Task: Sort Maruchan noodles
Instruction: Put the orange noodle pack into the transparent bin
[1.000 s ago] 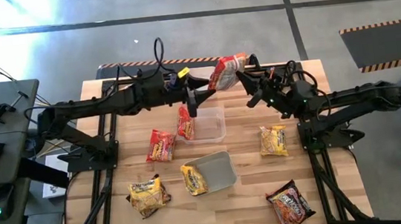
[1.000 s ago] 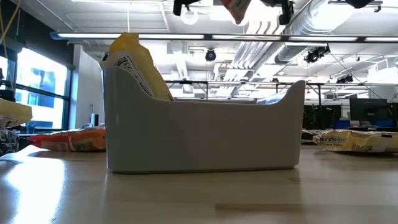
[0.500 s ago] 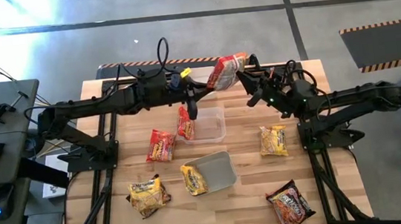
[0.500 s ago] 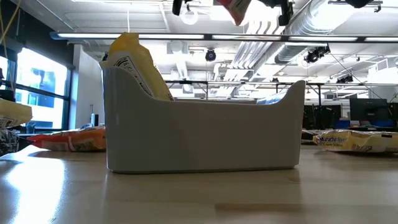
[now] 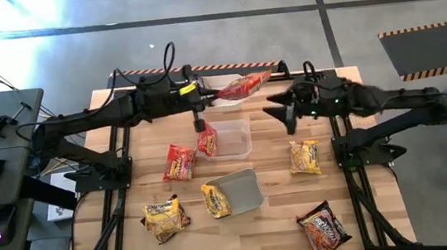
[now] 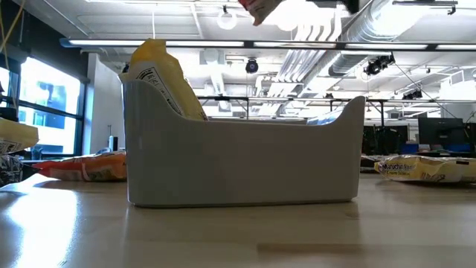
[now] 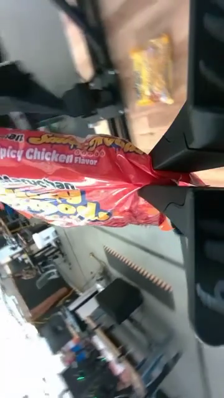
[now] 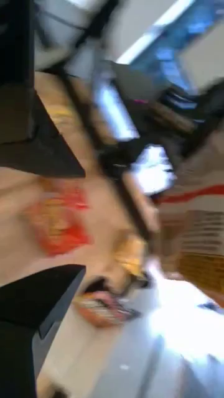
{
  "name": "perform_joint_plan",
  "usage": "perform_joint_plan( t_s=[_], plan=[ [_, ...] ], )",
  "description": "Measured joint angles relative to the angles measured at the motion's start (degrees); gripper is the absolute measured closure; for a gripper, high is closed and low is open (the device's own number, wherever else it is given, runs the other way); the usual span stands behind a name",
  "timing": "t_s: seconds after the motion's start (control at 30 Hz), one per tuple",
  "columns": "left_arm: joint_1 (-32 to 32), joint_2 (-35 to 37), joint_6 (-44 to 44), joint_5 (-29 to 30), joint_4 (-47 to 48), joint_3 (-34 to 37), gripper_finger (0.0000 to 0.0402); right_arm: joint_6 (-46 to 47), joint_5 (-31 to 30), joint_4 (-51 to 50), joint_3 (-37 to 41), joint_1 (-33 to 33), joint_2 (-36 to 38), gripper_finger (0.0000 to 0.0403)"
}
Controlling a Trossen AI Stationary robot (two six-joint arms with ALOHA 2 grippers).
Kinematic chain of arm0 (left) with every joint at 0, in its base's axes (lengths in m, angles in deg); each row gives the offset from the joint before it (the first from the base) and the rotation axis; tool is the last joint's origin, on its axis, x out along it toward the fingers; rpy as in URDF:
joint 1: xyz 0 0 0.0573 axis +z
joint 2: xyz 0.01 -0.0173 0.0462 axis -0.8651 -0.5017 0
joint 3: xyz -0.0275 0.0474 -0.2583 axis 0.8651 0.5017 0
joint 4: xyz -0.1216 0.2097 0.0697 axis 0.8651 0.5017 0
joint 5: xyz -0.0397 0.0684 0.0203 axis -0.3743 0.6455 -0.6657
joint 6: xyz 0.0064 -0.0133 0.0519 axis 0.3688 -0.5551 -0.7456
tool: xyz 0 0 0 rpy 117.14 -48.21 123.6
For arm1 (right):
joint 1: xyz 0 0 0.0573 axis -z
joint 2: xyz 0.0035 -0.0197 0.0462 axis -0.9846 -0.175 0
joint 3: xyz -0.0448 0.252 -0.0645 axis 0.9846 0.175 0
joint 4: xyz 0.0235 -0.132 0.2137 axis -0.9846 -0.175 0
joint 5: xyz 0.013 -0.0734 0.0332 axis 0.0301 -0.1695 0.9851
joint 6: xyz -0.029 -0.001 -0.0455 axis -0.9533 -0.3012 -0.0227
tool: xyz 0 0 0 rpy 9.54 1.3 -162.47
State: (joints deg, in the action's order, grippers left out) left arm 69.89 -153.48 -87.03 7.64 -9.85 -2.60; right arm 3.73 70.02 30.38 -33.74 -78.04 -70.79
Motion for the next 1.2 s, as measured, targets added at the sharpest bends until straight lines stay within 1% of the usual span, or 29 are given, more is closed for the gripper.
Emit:
perform_joint_plan(
  t_s=[0.07, 0.13, 0.2, 0.33, 0.43, 0.53, 0.7, 0.8, 0.93, 1.1, 1.13, 1.2],
  plan=[
    [0.0, 0.7, -4.0, -0.1, 1.8, 0.0, 0.04, 0.0, 3.3, -9.5, -5.2, 0.0, 0.0, 0.0169],
    [-0.1, 0.9, -8.3, -0.2, 3.4, 0.0, 0.04, 0.0, 5.0, -15.7, -9.8, 0.0, -0.1, 0.0167],
    [-0.7, 1.0, -13.2, -0.1, 5.6, 0.0, 0.0401, 0.5, 6.4, -19.8, -13.5, 0.2, -0.2, 0.0167],
    [-2.7, 0.3, -23.8, 0.5, 8.1, 0.0, 0.0401, 3.1, 13.4, -22.3, -18.9, 3.2, -0.4, 0.0166],
    [-4.8, -1.2, -32.0, 3.6, 8.2, 0.0, 0.0401, 3.7, 19.1, -22.4, -20.3, 6.7, -1.9, 0.0166],
    [-6.9, -2.7, -40.6, 5.7, 7.8, 0.0, 0.0401, 1.2, 24.7, -22.4, -20.3, 9.9, -5.0, 0.0166],
    [-10.4, -6.0, -50.6, 10.4, 7.8, 0.0, 0.0401, -4.2, 37.9, -22.7, -20.0, 15.1, -12.7, 0.0166],
    [-11.7, -7.3, -53.3, 11.1, 6.3, 0.0, 0.0401, -7.7, 44.4, -23.1, -20.0, 17.9, -17.7, 0.0166],
    [-13.1, -8.2, -53.6, 15.1, 3.2, 0.0, 0.0401, -9.6, 50.7, -25.9, -20.0, 21.5, -21.9, 0.0166],
    [-14.6, -7.9, -54.1, 19.4, 0.4, 0.0, 0.0401, -17.2, 53.2, -29.5, -20.0, 24.0, -22.2, 0.0166],
    [-14.9, -7.7, -54.7, 19.8, 0.4, 0.0, 0.0401, -17.8, 54.3, -29.2, -20.0, 24.7, -22.0, 0.0166],
    [-15.3, -7.4, -55.7, 19.9, 0.1, 0.0, 0.0401, -18.1, 58.4, -28.4, -20.0, 26.3, -22.0, 0.0166]
  ],
)
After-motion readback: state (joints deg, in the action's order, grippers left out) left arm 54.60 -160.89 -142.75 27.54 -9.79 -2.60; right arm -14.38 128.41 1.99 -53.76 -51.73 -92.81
